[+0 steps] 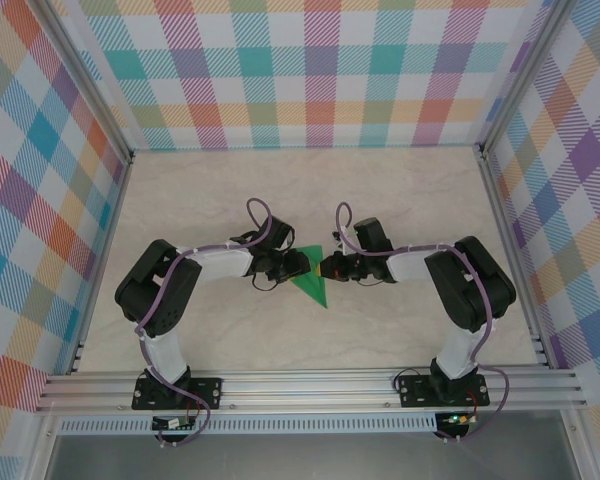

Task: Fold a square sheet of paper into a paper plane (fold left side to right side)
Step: Fourth fold the wing at the center of the table.

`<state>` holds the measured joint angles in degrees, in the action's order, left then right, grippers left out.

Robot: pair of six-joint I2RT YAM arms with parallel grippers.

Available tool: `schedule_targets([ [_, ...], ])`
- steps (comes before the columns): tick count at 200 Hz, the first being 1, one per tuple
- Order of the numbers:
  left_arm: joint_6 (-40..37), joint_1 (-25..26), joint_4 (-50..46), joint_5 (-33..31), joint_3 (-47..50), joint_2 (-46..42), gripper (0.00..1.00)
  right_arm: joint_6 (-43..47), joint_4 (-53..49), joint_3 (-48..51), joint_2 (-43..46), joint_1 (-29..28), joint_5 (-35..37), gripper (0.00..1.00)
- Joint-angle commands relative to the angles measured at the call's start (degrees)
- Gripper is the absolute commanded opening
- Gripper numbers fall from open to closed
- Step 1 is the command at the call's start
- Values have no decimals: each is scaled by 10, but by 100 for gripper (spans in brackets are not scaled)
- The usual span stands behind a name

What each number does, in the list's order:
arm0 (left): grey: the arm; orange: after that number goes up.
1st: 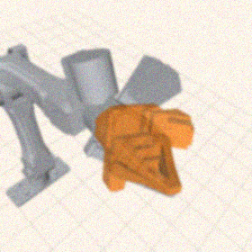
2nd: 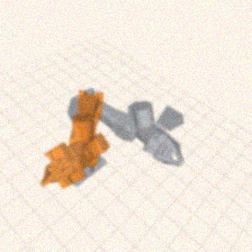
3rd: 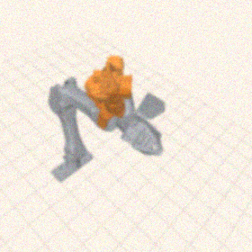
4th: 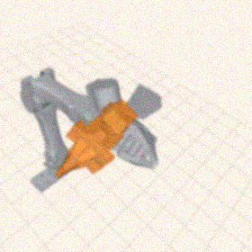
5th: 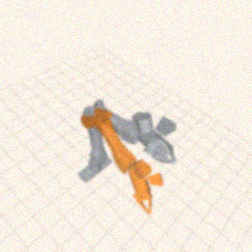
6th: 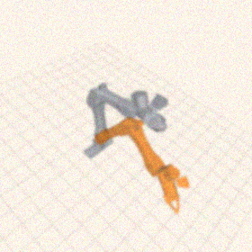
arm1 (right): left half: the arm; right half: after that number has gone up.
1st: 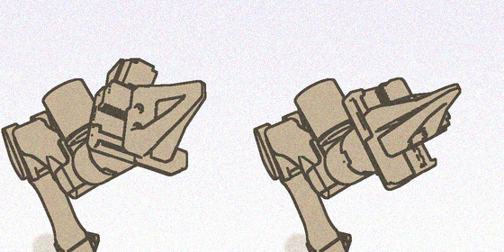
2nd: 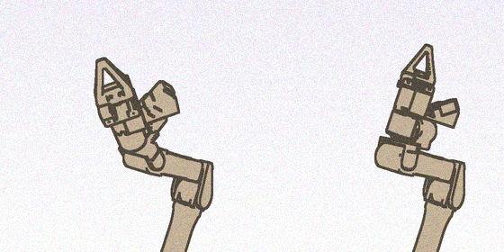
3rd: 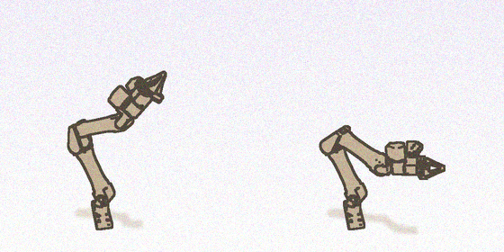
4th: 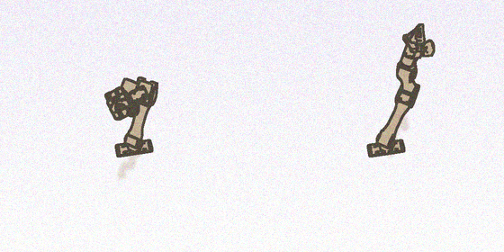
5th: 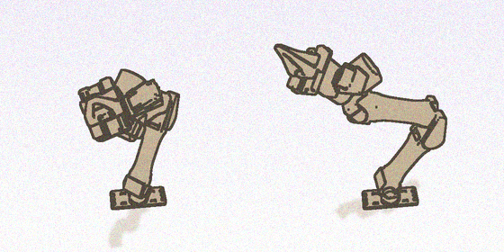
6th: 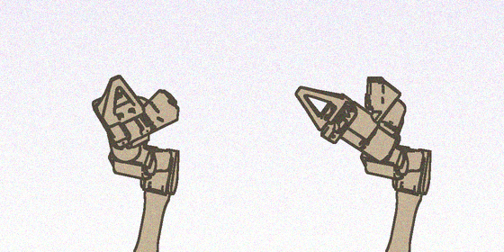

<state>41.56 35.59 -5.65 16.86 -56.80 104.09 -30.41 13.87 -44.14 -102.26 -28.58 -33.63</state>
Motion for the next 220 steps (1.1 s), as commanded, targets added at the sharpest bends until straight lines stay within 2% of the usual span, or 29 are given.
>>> schedule_targets([
  [1, -5, 7, -13, -8, 3, -12, 37, 19, -17, 13, 11, 1, 2, 0],
  [96, -5, 7, -13, -7, 4, -12, 37, 19, -25, 22, 20, 1, 33, 0],
  [130, -6, 7, -12, -7, 3, -11, 37, 16, -1, 30, 31, 1, 10, 0],
  [165, -6, 7, -12, -6, 4, -11, 37, 26, -8, 29, 62, 1, 6, 11],
  [199, -6, 7, -13, -7, 4, -13, 37, 61, -66, 35, 111, -2, 43, 27],
  [220, -7, 7, -13, -7, 3, -12, 37, 71, -85, 51, 143, -23, 77, 36],
])
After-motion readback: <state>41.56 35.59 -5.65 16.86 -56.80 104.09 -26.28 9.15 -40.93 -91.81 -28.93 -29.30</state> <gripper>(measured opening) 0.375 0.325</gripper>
